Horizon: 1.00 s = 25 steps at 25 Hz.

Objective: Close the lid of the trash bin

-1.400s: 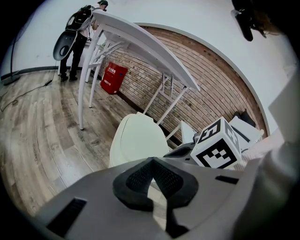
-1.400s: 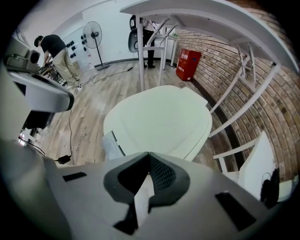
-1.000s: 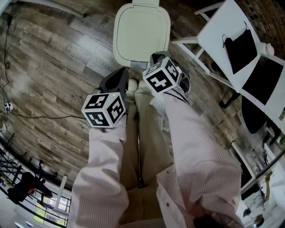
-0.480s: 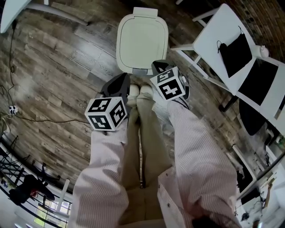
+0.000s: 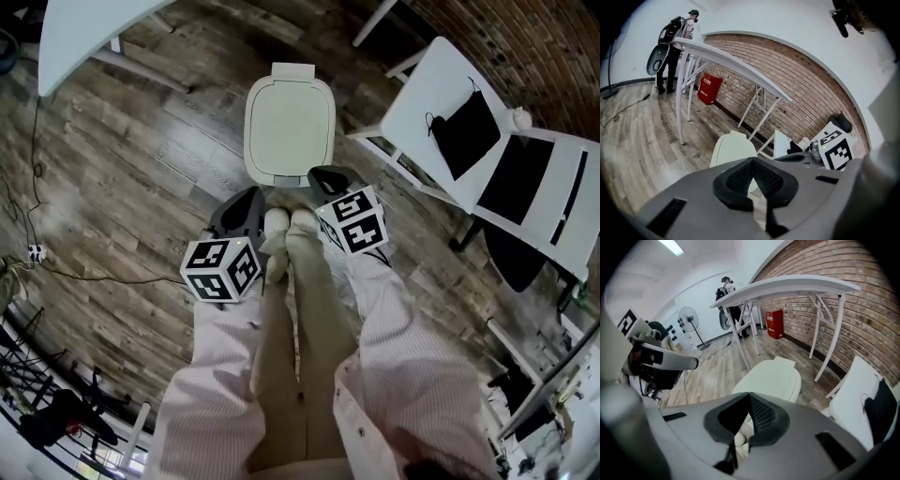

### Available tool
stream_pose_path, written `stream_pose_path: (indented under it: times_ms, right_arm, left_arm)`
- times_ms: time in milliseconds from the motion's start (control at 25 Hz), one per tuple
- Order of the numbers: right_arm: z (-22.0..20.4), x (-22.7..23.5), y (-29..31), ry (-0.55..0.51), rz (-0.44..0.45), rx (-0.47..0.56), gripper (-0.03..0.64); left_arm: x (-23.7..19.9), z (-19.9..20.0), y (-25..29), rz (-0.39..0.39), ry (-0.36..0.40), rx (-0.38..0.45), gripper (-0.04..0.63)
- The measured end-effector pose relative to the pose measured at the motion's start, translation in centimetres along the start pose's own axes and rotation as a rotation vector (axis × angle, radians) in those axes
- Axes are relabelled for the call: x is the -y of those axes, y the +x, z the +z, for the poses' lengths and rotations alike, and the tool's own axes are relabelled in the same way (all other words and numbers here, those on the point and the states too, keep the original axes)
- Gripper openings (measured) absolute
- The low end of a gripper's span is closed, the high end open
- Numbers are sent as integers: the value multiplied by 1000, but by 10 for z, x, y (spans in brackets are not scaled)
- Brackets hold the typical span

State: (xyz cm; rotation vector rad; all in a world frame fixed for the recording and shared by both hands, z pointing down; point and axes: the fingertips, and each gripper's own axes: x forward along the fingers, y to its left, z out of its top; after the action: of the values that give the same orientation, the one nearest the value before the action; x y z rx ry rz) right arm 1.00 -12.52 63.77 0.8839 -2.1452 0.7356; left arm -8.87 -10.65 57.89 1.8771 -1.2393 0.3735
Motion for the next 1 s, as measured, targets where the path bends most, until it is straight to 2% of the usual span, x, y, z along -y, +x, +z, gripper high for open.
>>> stream_pose_path:
  times_ms: [160, 480, 720, 1000]
  right_arm:
    - [21, -17, -31, 14, 20, 74, 5]
    - [66, -32, -93, 41, -2, 208, 5]
    - [109, -44, -145, 85, -29, 366, 5]
    - [155, -64, -200, 59, -35, 507, 5]
  left_arm:
    - [13, 14, -21, -4, 24, 20, -6]
    - [38, 54, -62, -27, 64, 92, -6]
    - [57, 86, -94, -41, 71, 164, -6]
    - [79, 131, -134, -53, 151, 267, -6]
